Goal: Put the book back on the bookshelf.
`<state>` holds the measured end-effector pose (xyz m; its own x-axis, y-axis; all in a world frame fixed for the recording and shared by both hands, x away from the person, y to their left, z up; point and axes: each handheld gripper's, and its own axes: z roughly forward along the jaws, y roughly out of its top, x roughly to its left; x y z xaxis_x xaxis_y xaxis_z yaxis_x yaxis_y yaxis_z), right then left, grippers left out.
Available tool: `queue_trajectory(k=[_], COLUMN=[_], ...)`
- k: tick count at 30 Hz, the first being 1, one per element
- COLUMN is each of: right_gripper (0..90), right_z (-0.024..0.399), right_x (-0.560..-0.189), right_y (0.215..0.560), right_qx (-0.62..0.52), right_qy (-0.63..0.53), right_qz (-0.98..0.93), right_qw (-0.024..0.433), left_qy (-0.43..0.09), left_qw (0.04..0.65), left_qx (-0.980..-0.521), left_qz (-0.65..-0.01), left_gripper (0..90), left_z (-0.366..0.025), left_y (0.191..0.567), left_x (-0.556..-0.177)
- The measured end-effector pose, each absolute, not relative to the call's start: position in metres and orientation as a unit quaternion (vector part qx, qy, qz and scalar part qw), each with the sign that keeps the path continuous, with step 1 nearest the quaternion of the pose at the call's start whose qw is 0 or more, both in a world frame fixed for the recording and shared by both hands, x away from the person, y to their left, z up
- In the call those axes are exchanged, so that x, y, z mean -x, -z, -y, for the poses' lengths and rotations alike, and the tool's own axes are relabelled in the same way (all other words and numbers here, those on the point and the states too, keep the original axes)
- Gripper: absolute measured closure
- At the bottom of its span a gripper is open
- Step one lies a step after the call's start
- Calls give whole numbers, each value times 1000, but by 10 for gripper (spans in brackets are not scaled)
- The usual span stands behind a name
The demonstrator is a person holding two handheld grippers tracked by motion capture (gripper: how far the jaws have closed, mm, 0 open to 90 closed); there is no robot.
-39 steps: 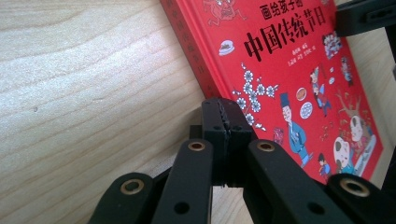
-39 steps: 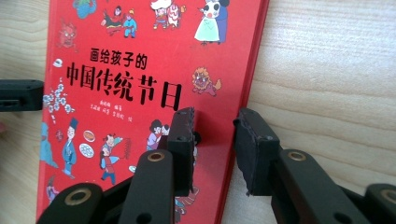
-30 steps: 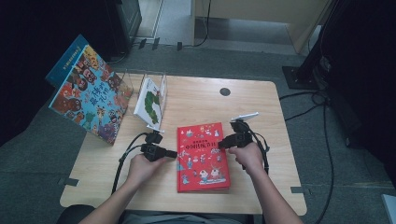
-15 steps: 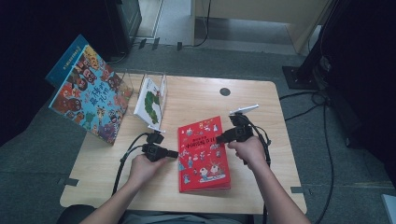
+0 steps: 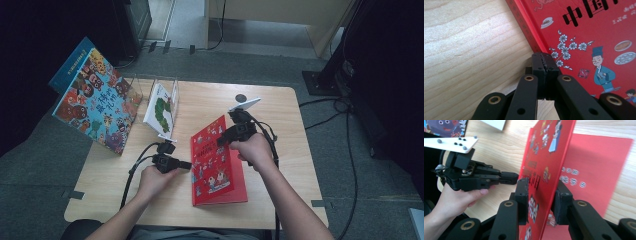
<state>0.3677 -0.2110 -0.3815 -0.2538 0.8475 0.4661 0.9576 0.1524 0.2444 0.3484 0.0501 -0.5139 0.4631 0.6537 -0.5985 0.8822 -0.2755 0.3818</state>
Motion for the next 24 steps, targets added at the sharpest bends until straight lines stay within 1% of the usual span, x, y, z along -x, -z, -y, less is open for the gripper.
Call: queue_trajectory(k=[2, 3, 7, 10, 13, 16, 17, 18, 19, 20, 21, 24], right_gripper=[732, 780, 811, 816, 825, 831, 840, 840, 847, 847, 852, 858], right_z=[203, 196, 185, 182, 182, 183, 184, 184, 185, 185, 187, 189], right_x=[-370, -372, -375, -376, -378, -379, -379, -379, -379, -379, -379, -380], right_y=[382, 382, 380, 379, 378, 377, 376, 376, 375, 375, 373, 370], right_qx=[596, 589, 579, 578, 580, 580, 579, 579, 579, 579, 582, 582], right_qy=[246, 241, 240, 232, 222, 222, 222, 222, 222, 222, 219, 221], right_qz=[756, 763, 770, 774, 776, 775, 775, 775, 776, 776, 773, 773], right_qw=[114, 116, 116, 113, 115, 119, 119, 119, 120, 120, 123, 120], left_qy=[165, 165, 165, 167, 165, 154, 150, 147, 147, 147, 147, 147], left_qw=[348, 347, 345, 348, 349, 346, 345, 350, 355, 359, 364, 365], left_qx=[-782, -782, -784, -782, -783, -788, -791, -790, -788, -788, -786, -787], left_qz=[-491, -490, -489, -489, -488, -485, -482, -482, -481, -478, -477, -475], left_gripper=[900, 900, 900, 831, 806, 783, 758, 758, 721, 721, 672, 633], left_z=[-50, -50, -51, -51, -52, -52, -52, -53, -53, -54, -55, -55], left_y=[514, 514, 513, 512, 510, 508, 507, 505, 503, 502, 500, 499], left_x=[-349, -349, -350, -351, -352, -351, -351, -351, -351, -352, -352, -353])
